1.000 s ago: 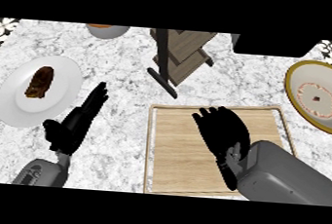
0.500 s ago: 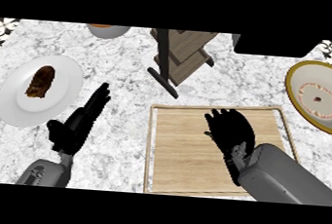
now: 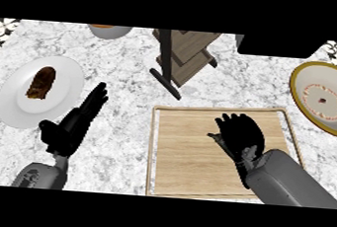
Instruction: Pick the eggplant from the tray and place it in the tiered basket
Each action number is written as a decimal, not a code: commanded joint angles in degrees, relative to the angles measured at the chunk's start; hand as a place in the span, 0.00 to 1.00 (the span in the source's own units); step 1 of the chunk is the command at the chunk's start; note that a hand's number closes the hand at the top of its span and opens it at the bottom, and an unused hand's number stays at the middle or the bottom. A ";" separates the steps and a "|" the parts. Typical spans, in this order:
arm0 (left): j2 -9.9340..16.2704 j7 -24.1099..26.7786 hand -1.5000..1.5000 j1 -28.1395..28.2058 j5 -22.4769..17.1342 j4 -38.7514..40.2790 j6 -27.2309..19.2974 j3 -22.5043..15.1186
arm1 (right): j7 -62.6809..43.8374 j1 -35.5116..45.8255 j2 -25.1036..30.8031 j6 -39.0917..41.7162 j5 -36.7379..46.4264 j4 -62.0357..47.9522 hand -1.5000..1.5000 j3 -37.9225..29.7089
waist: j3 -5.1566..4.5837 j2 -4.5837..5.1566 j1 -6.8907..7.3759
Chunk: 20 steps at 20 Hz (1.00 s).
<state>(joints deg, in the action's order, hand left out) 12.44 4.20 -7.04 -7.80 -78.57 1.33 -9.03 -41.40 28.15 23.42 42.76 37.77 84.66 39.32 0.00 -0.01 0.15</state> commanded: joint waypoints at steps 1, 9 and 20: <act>-3.12 1.39 0.50 -2.46 1.87 4.15 -0.34 0.46 | -1.48 -2.97 -4.11 2.01 2.98 1.86 0.00 -1.64 | -0.01 0.01 -0.23; -2.37 1.66 0.50 -1.42 2.27 2.18 1.41 1.59 | 17.41 -1.25 -3.07 -9.53 7.17 -7.35 1.00 -4.07 | 0.04 0.17 0.37; -3.51 -0.59 0.50 -1.76 4.25 1.24 1.32 2.75 | 19.29 -4.81 -8.22 -13.39 15.72 -6.92 1.00 -4.49 | 0.00 0.02 -0.06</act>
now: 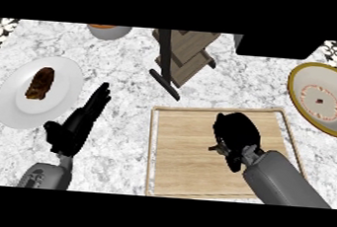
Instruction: Pick the eggplant from the tray and place it in the tiered basket
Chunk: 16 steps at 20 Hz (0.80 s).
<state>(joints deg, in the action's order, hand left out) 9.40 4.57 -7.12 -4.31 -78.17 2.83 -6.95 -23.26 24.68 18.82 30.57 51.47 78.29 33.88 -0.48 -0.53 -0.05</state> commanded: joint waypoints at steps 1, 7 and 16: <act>0.31 -3.49 0.50 -0.42 -0.26 -1.73 1.07 0.73 | 1.36 -0.95 -2.65 0.40 1.82 1.95 1.00 -0.38 | 0.48 0.49 0.17; 1.37 -0.13 0.50 3.66 -1.01 -0.13 -0.81 3.52 | -23.95 -2.46 -0.26 -4.93 0.98 9.08 1.00 -21.54 | 0.26 -1.92 -6.22; 2.25 0.00 0.50 3.91 -1.25 -1.14 0.47 3.51 | -42.64 6.05 -8.91 -13.06 -0.66 34.96 1.00 -35.89 | 0.35 -1.56 -3.98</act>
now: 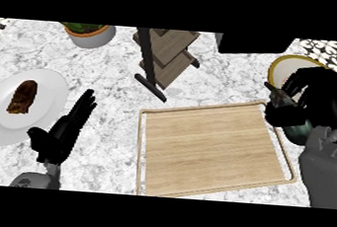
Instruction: Pick the eggplant from the tray and place it in the tiered basket
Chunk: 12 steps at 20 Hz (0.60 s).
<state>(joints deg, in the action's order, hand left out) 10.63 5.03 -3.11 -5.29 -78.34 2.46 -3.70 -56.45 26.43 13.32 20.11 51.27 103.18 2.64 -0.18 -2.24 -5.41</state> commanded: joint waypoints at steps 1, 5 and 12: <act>-0.25 -0.12 0.50 0.36 -0.09 -0.98 1.10 -1.09 | -11.99 5.13 -3.95 -0.42 0.60 13.93 1.00 -3.47 | 0.00 0.40 1.84; -0.25 -0.63 0.50 -3.61 0.64 -0.34 1.44 -1.42 | -19.56 20.04 -4.48 6.39 4.76 14.73 1.00 -3.06 | -0.06 1.57 4.69; -1.56 -0.83 0.50 -2.17 2.05 -0.74 1.48 -3.85 | -23.81 39.30 -7.85 10.14 7.16 4.16 1.00 -7.50 | -0.12 1.44 5.97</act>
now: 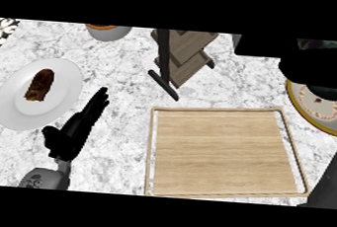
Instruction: Pick the eggplant from the tray and place it in the tiered basket
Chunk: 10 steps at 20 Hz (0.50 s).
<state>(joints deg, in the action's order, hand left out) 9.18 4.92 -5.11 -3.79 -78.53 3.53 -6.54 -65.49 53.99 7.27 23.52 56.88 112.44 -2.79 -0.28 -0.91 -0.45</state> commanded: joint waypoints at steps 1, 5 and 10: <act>-0.59 -0.69 0.50 -1.97 0.53 -0.42 -0.52 -0.28 | -12.94 13.22 -1.80 4.86 2.51 -9.02 1.00 -2.94 | 0.05 0.53 1.13; -0.42 -0.82 0.50 -3.24 0.64 1.00 0.15 -0.24 | -10.94 23.80 -0.97 4.01 3.91 -20.63 1.00 -8.38 | 0.03 0.83 1.56; -0.15 -0.58 0.50 -2.60 0.10 0.58 0.80 0.17 | -7.05 31.06 -0.90 -1.71 6.11 -35.99 1.00 -14.13 | 0.10 1.30 2.68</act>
<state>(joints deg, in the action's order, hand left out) 8.62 4.31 -7.48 -3.25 -77.77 3.88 -7.00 -65.02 78.73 6.18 23.54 61.53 86.95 -13.46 -0.25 0.01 1.59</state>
